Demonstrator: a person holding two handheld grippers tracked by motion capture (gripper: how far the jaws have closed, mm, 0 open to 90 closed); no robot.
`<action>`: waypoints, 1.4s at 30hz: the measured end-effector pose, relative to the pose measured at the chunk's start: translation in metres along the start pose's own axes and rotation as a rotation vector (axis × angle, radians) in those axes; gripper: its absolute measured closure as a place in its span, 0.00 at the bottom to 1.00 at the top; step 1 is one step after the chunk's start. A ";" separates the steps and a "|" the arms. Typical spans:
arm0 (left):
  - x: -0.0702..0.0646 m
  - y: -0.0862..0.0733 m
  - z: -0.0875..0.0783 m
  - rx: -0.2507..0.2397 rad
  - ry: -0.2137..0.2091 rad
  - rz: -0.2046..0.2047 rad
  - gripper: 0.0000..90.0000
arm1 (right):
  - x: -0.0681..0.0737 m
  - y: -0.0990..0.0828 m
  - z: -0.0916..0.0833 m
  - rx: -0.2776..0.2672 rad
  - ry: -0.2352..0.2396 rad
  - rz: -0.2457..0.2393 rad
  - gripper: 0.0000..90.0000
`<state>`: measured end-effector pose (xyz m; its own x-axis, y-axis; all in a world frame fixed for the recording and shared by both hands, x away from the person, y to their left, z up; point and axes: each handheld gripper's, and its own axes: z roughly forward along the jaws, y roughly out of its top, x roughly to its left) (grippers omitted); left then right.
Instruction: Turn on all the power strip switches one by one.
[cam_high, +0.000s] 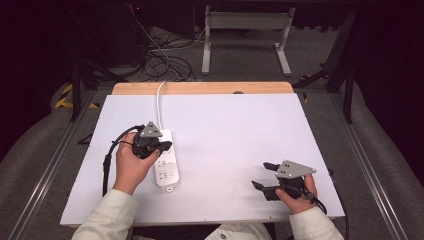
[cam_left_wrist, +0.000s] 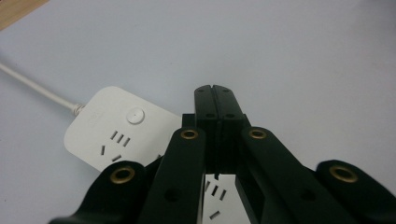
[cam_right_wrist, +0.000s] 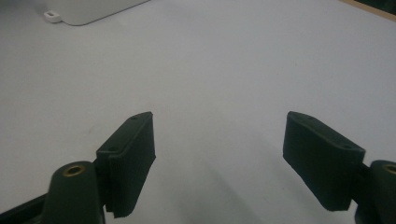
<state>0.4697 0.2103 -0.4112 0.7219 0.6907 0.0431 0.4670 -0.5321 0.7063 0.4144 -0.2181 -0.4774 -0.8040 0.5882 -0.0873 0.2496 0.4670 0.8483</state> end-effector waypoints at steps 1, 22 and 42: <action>0.002 -0.001 0.003 0.003 0.000 -0.008 1.00 | 0.000 0.000 0.000 0.000 0.000 0.000 0.28; 0.019 -0.017 0.032 0.043 0.003 -0.050 1.00 | -0.001 -0.001 0.000 0.005 0.002 -0.006 0.28; 0.019 -0.021 0.040 0.047 0.007 -0.038 1.00 | -0.001 -0.001 0.000 0.005 0.005 -0.009 0.28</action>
<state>0.4939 0.2151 -0.4530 0.6995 0.7142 0.0225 0.5174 -0.5280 0.6734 0.4145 -0.2188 -0.4780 -0.8090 0.5805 -0.0920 0.2452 0.4756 0.8448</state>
